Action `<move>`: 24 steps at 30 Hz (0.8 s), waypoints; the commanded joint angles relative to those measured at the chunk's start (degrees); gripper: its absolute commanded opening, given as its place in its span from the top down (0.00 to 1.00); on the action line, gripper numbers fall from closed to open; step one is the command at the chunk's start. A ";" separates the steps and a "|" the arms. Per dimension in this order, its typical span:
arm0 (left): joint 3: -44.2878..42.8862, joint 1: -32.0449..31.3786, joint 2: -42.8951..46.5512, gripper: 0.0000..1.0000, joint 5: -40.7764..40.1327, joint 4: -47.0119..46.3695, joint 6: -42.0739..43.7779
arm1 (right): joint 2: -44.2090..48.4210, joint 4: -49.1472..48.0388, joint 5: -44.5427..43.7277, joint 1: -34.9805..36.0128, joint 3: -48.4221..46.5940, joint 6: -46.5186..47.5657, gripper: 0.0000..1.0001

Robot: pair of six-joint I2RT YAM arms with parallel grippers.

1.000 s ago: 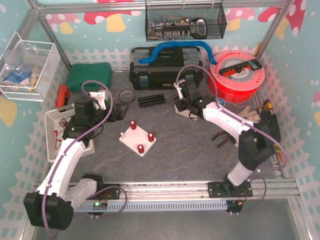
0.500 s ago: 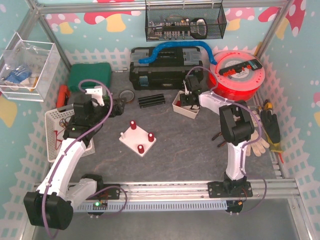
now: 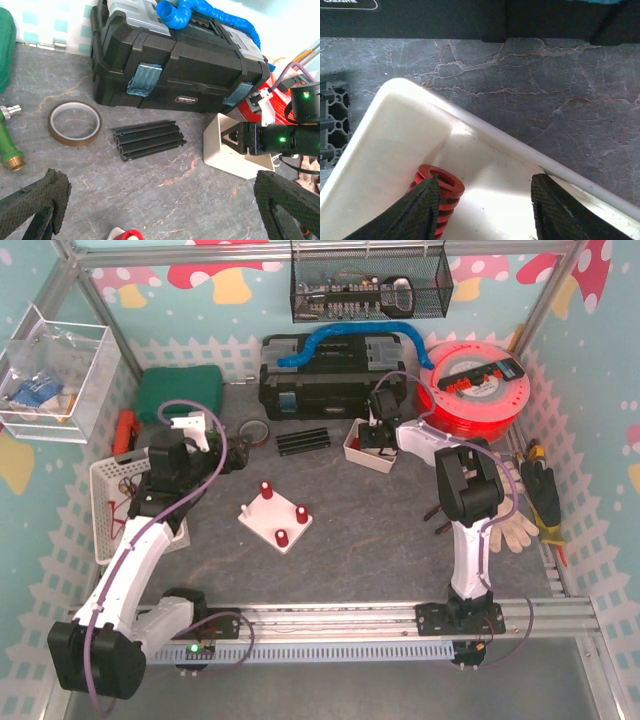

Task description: Install the large spring

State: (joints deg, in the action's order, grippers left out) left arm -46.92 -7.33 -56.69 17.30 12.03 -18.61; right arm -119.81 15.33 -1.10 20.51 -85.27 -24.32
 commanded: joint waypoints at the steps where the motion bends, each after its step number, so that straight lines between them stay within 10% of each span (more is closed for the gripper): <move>1: 0.42 -0.49 -0.03 0.01 -0.94 -1.40 1.33 | 3.08 1.98 1.45 -0.92 -1.25 -0.18 0.47; 13: 1.04 -0.92 0.79 0.01 -1.66 -1.31 1.72 | 1.11 -0.43 12.21 -0.76 1.63 -8.29 0.46; 24: 0.97 -1.00 0.58 0.01 -2.37 -1.38 2.70 | -2.84 1.56 3.74 -0.74 2.75 -9.45 0.48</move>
State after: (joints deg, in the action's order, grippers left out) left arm -46.52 -8.01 -56.47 15.35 11.68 -17.34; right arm -120.64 13.85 7.20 19.59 -82.94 -33.54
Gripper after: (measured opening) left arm 0.993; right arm 0.536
